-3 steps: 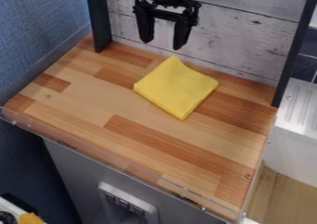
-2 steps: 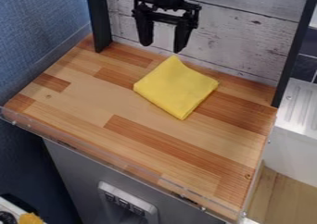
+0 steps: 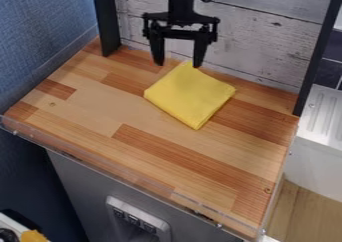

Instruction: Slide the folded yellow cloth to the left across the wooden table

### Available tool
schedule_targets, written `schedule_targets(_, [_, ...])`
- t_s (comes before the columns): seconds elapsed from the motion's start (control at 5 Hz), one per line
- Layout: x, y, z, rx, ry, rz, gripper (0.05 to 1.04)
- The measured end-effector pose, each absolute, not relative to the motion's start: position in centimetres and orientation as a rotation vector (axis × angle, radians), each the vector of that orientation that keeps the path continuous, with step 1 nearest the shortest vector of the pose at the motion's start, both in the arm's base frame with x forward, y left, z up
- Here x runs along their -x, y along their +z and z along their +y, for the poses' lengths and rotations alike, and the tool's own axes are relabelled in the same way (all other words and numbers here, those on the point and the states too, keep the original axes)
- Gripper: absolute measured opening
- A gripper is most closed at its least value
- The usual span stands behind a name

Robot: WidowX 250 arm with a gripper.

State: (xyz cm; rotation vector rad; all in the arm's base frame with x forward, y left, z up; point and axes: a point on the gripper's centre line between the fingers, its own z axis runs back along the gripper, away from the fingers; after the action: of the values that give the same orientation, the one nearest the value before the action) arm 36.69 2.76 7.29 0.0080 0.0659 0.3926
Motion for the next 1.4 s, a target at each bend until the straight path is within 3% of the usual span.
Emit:
schedule_targets(0.2, [-36.6, 7.7, 2.4, -0.005, 0.536, 0.009, 0.934])
schedule_targets(0.6, [-36.7, 6.2, 1.4, 0.007, 0.757, -0.048, 0.366])
schedule_targets(0.8, [-36.4, 5.3, 0.8, 0.003, 0.832, -0.059, 0.171])
schedule_targets(1.0, [-36.1, 4.7, 0.9, -0.005, 0.892, -0.066, 0.073])
schedule_targets(1.4, [-35.5, 3.1, 0.7, -0.045, 0.944, -0.043, 0.064])
